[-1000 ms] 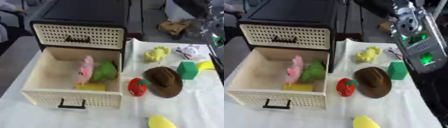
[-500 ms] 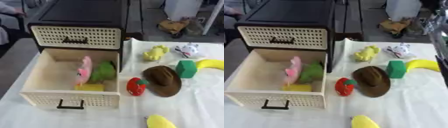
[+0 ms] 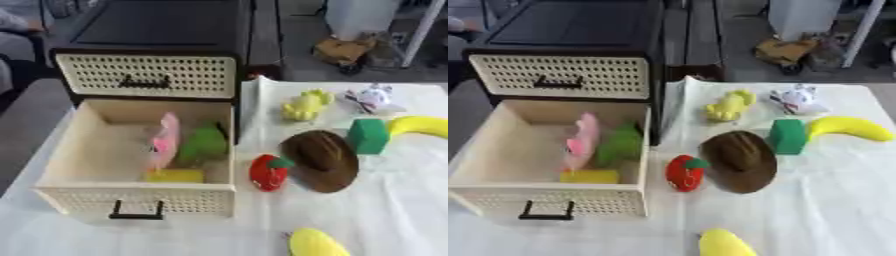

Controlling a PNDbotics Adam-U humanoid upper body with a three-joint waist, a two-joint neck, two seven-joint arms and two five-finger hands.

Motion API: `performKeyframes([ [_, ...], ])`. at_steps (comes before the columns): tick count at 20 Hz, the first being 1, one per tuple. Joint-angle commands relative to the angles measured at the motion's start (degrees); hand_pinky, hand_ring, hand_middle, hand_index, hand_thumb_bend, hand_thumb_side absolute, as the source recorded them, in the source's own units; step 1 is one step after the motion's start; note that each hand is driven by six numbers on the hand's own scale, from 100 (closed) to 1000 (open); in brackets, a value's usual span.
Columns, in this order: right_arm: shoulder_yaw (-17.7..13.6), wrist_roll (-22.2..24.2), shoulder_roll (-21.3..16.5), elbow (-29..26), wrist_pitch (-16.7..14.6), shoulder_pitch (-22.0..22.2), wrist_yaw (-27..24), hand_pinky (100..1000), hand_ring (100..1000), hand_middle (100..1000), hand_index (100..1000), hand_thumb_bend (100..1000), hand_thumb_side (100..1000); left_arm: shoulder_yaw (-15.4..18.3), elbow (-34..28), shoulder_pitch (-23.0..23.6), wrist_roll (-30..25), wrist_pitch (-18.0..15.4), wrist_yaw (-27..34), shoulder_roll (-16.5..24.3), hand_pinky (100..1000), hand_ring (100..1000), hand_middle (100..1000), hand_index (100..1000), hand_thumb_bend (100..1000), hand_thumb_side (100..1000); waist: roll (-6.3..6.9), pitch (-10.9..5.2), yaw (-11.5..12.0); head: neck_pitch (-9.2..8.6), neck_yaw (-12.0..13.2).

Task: Pick up objects from table and place into drawer.

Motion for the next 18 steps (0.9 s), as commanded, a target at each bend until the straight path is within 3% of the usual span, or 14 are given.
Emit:
performKeyframes([
  [1,-3.8,-2.7,-4.0,-0.9,-2.5,2.1,-3.0,641,676,545,674,421,1000,-0.2,-0.7,-0.3,-2.3,-1.1,-2.6,4.9,202,420,481,756,100,955,0.13,-0.94,-0.1,0.45,0.6],
  [2,-4.5,-3.5,-4.5,-0.9,-3.3,3.3,-3.8,652,685,555,689,397,1000,-0.9,-0.7,-0.2,-3.1,-1.3,-3.5,6.0,117,343,471,757,100,954,0.27,-0.94,-0.3,0.52,0.7],
  [4,-5.4,-5.2,-5.3,-0.9,-5.0,5.4,-5.5,655,688,560,702,416,1000,-3.2,-0.7,-0.1,-4.8,-1.6,-5.1,8.6,100,293,479,786,100,942,0.48,-0.95,-0.7,0.61,1.0],
  [6,-6.2,-6.8,-5.9,-0.9,-6.6,7.2,-7.1,654,689,559,704,381,1000,-5.4,-0.7,0.1,-6.4,-1.6,-6.8,11.2,100,275,470,807,100,1000,0.65,-0.99,-1.1,0.68,1.3],
  [18,-8.5,-16.2,-7.0,-0.9,-15.9,14.8,-9.9,658,700,579,718,306,1000,-18.3,-0.7,0.3,-15.8,0.5,-16.1,24.6,100,281,484,862,100,1000,1.62,-1.85,-3.3,1.51,3.5],
])
